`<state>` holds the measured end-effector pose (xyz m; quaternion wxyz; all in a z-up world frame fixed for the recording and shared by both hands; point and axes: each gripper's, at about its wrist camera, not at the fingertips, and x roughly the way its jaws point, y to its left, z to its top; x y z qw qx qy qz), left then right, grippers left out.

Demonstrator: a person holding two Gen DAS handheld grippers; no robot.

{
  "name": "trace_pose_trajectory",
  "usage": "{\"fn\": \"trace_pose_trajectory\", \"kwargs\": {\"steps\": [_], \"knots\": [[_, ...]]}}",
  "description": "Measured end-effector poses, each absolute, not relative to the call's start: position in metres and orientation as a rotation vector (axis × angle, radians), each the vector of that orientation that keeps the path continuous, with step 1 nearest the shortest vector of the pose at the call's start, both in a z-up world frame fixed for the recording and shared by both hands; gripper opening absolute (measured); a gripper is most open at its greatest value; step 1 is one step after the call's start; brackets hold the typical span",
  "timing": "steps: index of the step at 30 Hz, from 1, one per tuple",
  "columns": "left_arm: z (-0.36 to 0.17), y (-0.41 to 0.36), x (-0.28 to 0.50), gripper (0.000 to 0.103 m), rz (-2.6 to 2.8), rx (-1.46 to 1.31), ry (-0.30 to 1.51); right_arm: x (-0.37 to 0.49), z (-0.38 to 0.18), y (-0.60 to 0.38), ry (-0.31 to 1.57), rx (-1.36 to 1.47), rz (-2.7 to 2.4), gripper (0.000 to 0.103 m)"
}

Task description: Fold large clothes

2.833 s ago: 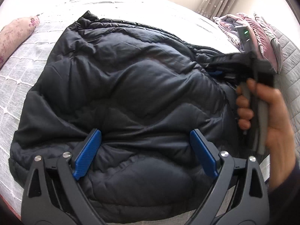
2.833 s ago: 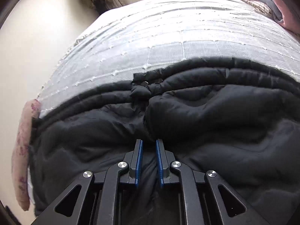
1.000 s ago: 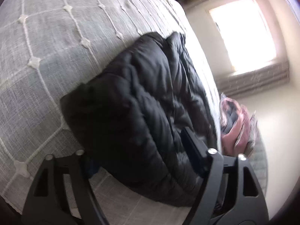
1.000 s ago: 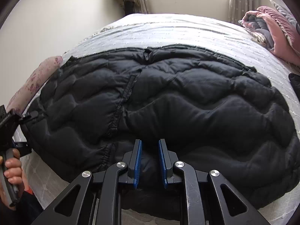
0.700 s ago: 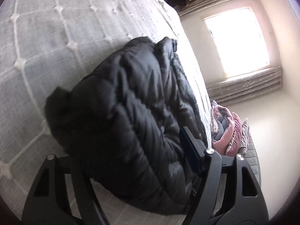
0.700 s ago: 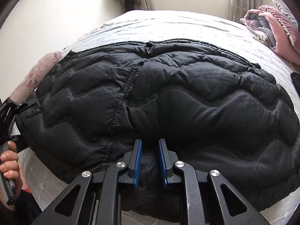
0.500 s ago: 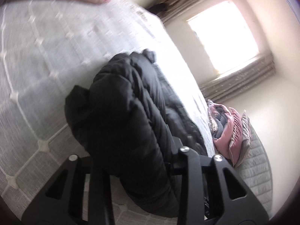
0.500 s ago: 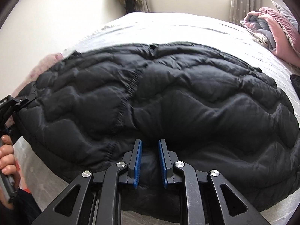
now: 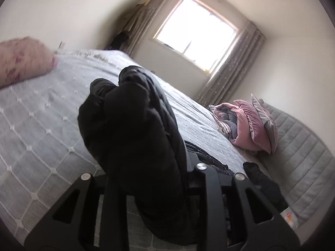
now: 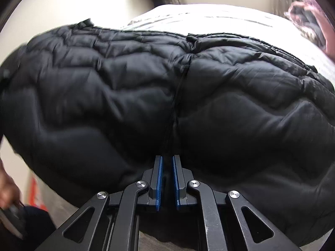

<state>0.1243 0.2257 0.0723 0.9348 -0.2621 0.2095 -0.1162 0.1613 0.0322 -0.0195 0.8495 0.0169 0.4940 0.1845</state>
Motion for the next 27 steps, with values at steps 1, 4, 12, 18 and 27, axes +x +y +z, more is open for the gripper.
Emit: {"fn": "trace_pose_trajectory", "kwargs": {"steps": [1,4,12,18,27], "knots": [[0.075,0.224,0.123,0.029,-0.243,-0.521,0.421,0.165,-0.014,0.027,1.024,0.060,0.382,0.009],[0.084,0.216,0.124,0.029,-0.260,-0.472,0.399,0.179,0.003,0.013,0.969,0.158,0.378,0.010],[0.098,0.190,0.126,0.029,-0.305,-0.376,0.354,0.245,-0.030,0.002,1.047,0.471,0.382,0.009],[0.107,0.153,0.122,0.029,-0.383,-0.266,0.312,0.259,-0.053,0.015,1.076,0.496,0.372,0.005],[0.116,0.119,0.119,0.029,-0.455,-0.199,0.290,0.242,-0.026,-0.015,1.081,0.532,0.394,0.012]]}}
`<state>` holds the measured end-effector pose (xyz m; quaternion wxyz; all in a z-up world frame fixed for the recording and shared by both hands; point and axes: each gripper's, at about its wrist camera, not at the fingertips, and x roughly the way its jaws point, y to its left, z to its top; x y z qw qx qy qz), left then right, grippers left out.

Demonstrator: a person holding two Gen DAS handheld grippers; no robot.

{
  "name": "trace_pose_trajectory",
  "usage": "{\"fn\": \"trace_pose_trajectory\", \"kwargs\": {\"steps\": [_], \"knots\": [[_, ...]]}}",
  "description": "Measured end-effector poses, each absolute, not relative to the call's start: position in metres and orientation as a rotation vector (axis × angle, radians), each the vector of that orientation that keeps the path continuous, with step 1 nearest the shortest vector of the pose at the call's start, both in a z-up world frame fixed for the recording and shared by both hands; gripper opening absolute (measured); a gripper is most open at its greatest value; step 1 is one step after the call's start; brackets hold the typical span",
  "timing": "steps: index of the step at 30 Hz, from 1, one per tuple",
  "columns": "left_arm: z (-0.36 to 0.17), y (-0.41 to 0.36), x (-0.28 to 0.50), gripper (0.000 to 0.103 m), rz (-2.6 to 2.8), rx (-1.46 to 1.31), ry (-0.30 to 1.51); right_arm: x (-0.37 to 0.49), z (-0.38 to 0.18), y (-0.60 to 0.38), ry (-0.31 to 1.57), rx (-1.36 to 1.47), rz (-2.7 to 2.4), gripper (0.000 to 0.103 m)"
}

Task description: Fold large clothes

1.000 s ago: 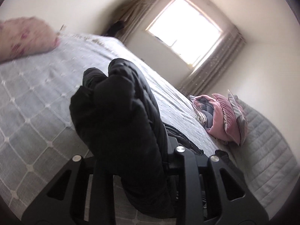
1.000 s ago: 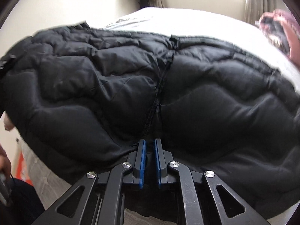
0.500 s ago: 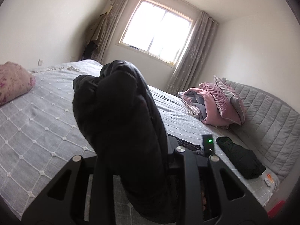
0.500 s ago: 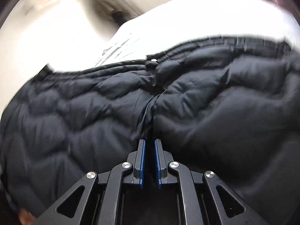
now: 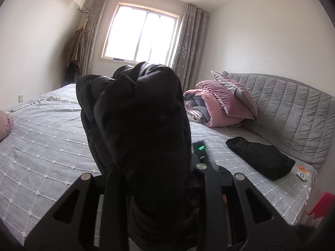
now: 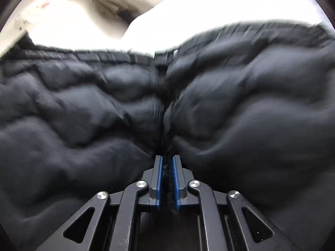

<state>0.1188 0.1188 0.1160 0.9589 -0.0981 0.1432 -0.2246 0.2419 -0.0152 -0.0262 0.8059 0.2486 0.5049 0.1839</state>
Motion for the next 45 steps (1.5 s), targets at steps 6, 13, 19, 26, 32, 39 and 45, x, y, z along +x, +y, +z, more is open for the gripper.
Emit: {"fn": "trace_pose_trajectory", "kwargs": {"steps": [6,13,19,26,32,39,45], "knots": [[0.123,0.110,0.121,0.029,-0.460,-0.208,0.295,0.195,0.026,-0.115,0.969,0.600,0.264,0.013],[0.123,0.085,0.117,0.028,-0.454,-0.142,0.272,0.164,0.036,-0.234,0.879,0.701,0.006,0.020],[0.122,0.059,0.113,0.028,-0.473,-0.111,0.257,0.170,-0.016,-0.277,0.984,0.855,0.067,0.023],[0.120,0.017,0.111,0.028,-0.520,-0.004,0.270,0.197,-0.021,-0.240,1.021,0.715,0.094,0.023],[0.100,-0.048,0.125,0.033,-0.655,0.132,0.365,0.213,-0.030,-0.218,1.061,0.664,0.157,0.023],[0.062,-0.081,0.142,0.060,-0.926,-0.012,0.611,0.191,-0.028,-0.294,1.008,0.815,0.086,0.030],[0.073,-0.049,0.128,0.066,-1.021,-0.175,0.641,0.162,-0.001,-0.333,0.935,0.802,-0.040,0.052]]}}
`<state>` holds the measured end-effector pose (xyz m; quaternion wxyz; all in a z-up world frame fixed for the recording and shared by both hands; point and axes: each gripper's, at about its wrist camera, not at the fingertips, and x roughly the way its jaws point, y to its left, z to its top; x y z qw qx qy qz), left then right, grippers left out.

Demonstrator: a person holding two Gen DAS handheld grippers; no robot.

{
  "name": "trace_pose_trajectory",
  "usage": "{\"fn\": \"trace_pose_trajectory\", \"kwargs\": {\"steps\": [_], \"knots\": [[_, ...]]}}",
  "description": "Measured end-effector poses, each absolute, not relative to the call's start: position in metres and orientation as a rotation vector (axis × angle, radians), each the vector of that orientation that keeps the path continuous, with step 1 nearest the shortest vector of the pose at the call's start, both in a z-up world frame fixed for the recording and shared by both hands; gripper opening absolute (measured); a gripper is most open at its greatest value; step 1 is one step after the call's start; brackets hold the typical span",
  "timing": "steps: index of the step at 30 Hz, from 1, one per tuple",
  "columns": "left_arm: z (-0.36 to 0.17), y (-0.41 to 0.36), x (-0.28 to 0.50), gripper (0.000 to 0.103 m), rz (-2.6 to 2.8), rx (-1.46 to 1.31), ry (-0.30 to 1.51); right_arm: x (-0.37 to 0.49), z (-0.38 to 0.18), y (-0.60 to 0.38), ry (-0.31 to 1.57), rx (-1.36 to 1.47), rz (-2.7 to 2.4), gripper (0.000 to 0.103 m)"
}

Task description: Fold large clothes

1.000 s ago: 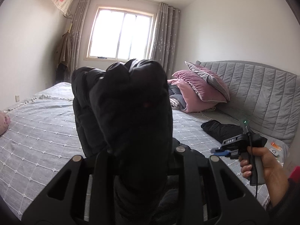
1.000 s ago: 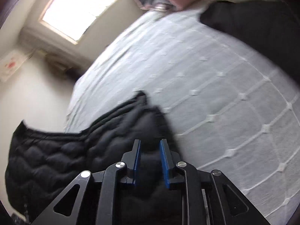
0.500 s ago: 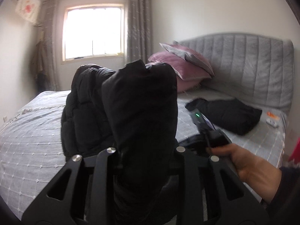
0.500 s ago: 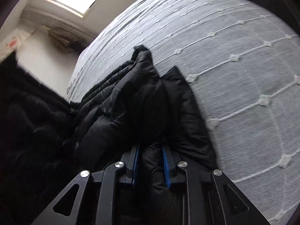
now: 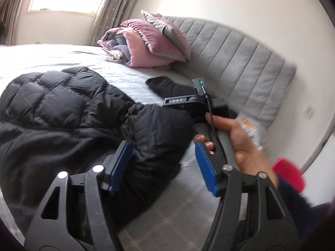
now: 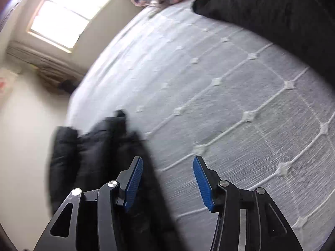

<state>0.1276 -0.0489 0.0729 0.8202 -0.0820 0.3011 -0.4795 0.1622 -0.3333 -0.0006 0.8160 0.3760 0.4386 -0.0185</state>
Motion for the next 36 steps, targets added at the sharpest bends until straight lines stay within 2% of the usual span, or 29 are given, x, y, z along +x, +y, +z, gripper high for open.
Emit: {"fn": "trace_pose_trajectory", "kwargs": {"steps": [2,4,6,7,12,13,14,15,16,17,19,25,31,36], "knots": [[0.081,-0.030,0.119,0.068,-1.062,-0.238,0.635,0.153,0.023,-0.323,0.878,0.791,0.011,0.052],[0.087,-0.015,0.108,0.081,-1.038,-0.234,0.602,0.143,0.060,-0.295,0.811,0.683,0.077,0.052],[0.092,-0.011,0.111,0.081,-0.910,-0.163,0.599,0.138,0.080,-0.261,0.771,0.590,0.176,0.057],[0.091,-0.008,0.113,0.081,-0.813,-0.115,0.613,0.135,0.090,-0.240,0.770,0.518,0.232,0.062],[0.076,0.009,0.128,0.081,-0.499,-0.043,0.671,0.144,0.066,-0.172,0.887,0.225,0.166,0.065],[0.071,0.012,0.132,0.081,-0.463,-0.052,0.702,0.146,0.055,-0.165,0.920,0.202,0.166,0.063],[0.066,0.014,0.135,0.081,-0.452,-0.060,0.724,0.151,0.052,-0.155,0.934,0.195,0.172,0.054],[0.063,0.016,0.141,0.081,-0.445,-0.073,0.744,0.151,0.049,-0.152,0.939,0.184,0.184,0.043],[0.060,0.018,0.143,0.081,-0.441,-0.084,0.756,0.149,0.051,-0.150,0.934,0.173,0.196,0.025],[0.058,0.017,0.146,0.081,-0.437,-0.089,0.767,0.144,0.053,-0.152,0.918,0.164,0.197,0.019],[0.057,0.022,0.145,0.081,-0.437,-0.095,0.774,0.131,0.068,-0.154,0.864,0.147,0.191,0.014],[0.050,0.028,0.151,0.081,-0.455,-0.126,0.790,0.111,0.098,-0.152,0.779,0.167,0.169,0.012],[0.032,0.024,0.162,0.081,-0.431,-0.140,0.872,0.123,0.050,-0.193,0.953,0.268,0.025,0.013],[0.027,0.021,0.163,0.085,-0.412,-0.144,0.879,0.119,0.042,-0.198,0.985,0.290,0.019,0.017]]}}
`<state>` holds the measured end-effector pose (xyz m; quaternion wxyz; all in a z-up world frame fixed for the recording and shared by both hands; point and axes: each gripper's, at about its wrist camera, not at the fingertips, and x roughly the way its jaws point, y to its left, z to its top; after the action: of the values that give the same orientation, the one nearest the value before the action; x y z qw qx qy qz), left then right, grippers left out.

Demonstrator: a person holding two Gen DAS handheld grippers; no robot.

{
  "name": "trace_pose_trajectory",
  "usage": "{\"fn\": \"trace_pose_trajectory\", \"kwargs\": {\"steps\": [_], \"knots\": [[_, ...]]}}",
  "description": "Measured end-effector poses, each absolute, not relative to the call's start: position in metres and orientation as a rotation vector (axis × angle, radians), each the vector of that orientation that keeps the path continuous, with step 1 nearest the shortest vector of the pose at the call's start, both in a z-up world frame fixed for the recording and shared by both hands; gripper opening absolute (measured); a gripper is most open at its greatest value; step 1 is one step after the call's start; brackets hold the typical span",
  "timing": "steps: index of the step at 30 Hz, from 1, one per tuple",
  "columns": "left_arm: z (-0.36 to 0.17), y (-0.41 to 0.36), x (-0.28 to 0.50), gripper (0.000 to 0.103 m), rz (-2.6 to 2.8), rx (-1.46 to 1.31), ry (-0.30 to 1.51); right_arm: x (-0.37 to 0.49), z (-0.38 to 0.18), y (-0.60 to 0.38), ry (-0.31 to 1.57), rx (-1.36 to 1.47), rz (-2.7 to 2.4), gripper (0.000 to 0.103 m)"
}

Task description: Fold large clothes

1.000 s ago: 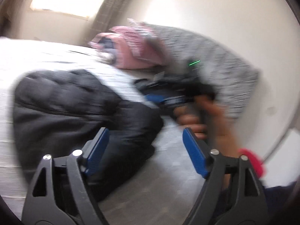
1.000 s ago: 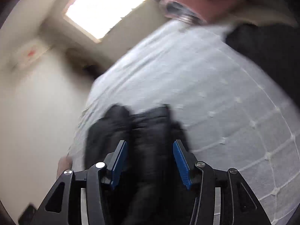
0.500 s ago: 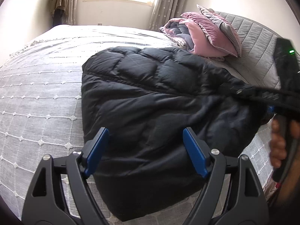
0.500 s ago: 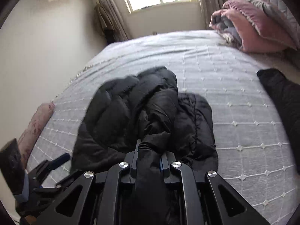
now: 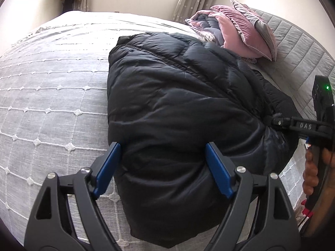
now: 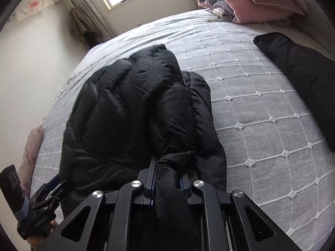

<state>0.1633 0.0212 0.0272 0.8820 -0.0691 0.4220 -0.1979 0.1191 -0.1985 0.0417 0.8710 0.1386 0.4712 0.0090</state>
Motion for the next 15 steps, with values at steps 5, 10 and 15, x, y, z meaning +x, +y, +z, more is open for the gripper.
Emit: {"fn": "trace_pose_trajectory", "kwargs": {"steps": [5,10,15], "knots": [[0.022,0.018,0.165,0.087,-0.405,-0.133,0.883,0.130,0.014,-0.204,1.052,0.306,0.007,0.021],[0.022,0.031,0.171,0.087,-0.407,-0.192,0.912,0.127,0.017,-0.208,1.057,0.275,-0.011,0.029],[0.017,0.040,0.181,0.087,-0.383,-0.254,0.940,0.113,0.055,-0.186,0.918,0.059,-0.146,0.041]]}}
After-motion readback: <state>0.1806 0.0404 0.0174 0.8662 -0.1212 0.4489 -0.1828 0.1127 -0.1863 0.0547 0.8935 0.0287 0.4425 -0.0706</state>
